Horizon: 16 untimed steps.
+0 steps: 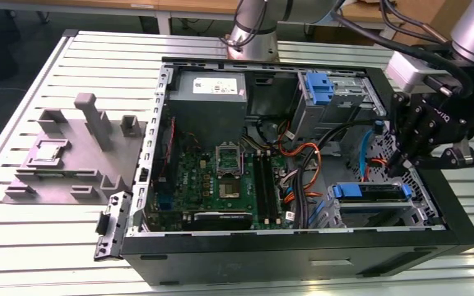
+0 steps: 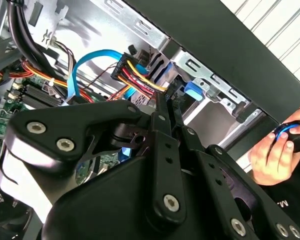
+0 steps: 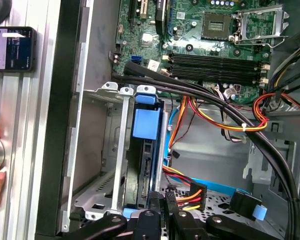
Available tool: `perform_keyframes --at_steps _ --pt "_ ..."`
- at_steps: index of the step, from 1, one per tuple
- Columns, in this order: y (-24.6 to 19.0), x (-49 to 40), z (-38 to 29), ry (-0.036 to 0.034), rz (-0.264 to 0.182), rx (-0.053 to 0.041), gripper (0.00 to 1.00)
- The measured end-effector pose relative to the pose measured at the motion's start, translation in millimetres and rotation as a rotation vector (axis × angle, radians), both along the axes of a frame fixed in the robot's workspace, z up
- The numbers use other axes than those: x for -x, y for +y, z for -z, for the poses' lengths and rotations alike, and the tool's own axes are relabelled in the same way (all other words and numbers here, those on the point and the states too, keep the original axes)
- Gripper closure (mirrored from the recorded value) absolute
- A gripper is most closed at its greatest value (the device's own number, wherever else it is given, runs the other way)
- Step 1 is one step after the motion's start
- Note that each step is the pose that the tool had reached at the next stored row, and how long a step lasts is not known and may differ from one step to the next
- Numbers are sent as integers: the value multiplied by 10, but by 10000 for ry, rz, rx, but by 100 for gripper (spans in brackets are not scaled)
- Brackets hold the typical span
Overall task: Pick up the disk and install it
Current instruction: 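Insert the first disk wire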
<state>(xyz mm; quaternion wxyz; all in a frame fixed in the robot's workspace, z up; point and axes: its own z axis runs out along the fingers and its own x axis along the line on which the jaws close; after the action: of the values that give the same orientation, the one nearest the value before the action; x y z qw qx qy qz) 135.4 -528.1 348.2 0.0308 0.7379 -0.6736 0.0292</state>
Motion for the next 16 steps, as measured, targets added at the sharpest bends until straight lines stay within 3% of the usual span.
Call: perform_keyframes --at_steps 10,16 --pt "-22 64 5 0 192 -8 84" --pt "-69 65 19 0 486 -54 84"
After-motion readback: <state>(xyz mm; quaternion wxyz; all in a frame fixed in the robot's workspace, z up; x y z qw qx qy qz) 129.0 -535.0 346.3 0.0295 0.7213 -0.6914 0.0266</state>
